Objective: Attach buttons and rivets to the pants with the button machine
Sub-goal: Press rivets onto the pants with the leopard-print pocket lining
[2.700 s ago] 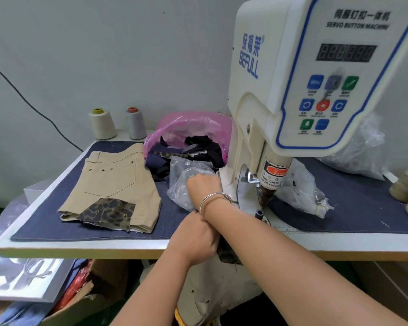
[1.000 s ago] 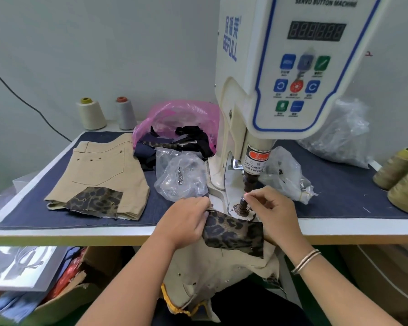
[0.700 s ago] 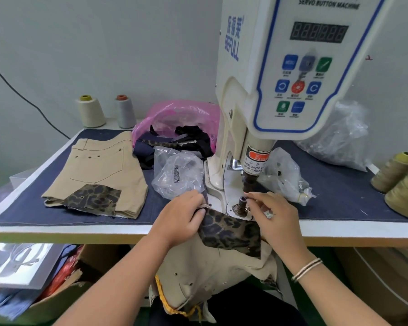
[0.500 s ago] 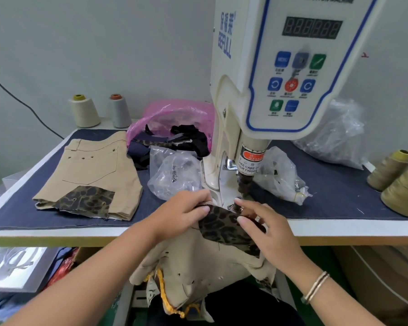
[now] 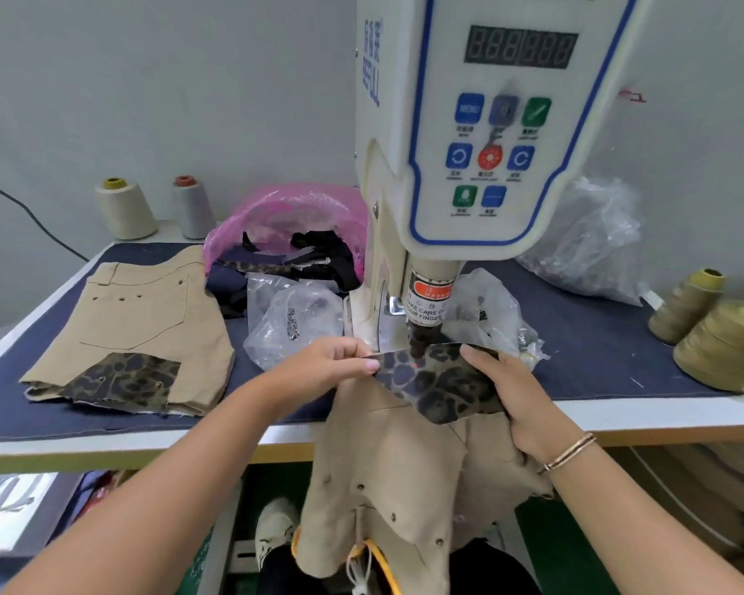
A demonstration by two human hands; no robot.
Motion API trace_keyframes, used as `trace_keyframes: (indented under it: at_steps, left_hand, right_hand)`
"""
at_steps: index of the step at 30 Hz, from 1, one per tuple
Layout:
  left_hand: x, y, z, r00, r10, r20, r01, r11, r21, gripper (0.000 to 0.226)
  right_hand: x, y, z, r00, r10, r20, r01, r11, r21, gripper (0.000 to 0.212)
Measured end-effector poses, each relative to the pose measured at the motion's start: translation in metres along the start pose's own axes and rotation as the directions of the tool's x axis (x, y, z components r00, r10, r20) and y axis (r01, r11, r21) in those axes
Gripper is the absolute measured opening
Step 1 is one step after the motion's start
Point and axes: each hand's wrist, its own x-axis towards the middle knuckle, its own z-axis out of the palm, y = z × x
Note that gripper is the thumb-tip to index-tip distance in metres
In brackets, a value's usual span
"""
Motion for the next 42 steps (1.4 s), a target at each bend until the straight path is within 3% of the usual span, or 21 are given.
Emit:
trace_keyframes:
  at_steps: [5, 9, 19, 33, 39, 42]
  left_hand:
    - [0.005, -0.005, 0.007, 0.999, -0.041, 0.033, 0.046, 0.98, -0.192, 0.014]
    - [0.01, -0.005, 0.005, 0.998, -0.02, 0.055, 0.036, 0.953, -0.3, 0.01]
    - [0.017, -0.017, 0.013, 1.0, -0.017, 0.026, 0.027, 0.889, -0.457, 0.012]
    - [0.011, -0.015, 0.016, 0.999, 0.029, 0.018, -0.018, 0.893, -0.45, 0.012]
    - [-0.004, -0.003, 0.011, 0.994, 0.071, 0.083, -0.042, 0.951, -0.305, 0.01]
    - [-0.014, 0.009, 0.005, 0.989, 0.114, 0.093, -0.091, 0.969, -0.229, 0.012]
  right_hand:
    - [0.006, 0.011, -0.013, 0.996, 0.076, -0.038, -0.075, 0.997, 0.016, 0.021]
    - [0.012, 0.005, -0.019, 0.998, 0.05, -0.047, -0.048, 0.998, 0.035, 0.029]
    - [0.016, 0.014, -0.02, 0.995, 0.023, -0.095, -0.019, 0.999, 0.035, 0.024]
    - [0.013, 0.015, -0.018, 0.996, 0.0, -0.087, 0.003, 0.999, 0.036, 0.041]
    - [-0.003, 0.015, -0.023, 0.996, -0.04, 0.081, 0.04, 0.999, 0.005, 0.032]
    - [-0.019, 0.012, -0.028, 0.981, -0.024, 0.193, 0.044, 0.994, -0.104, 0.035]
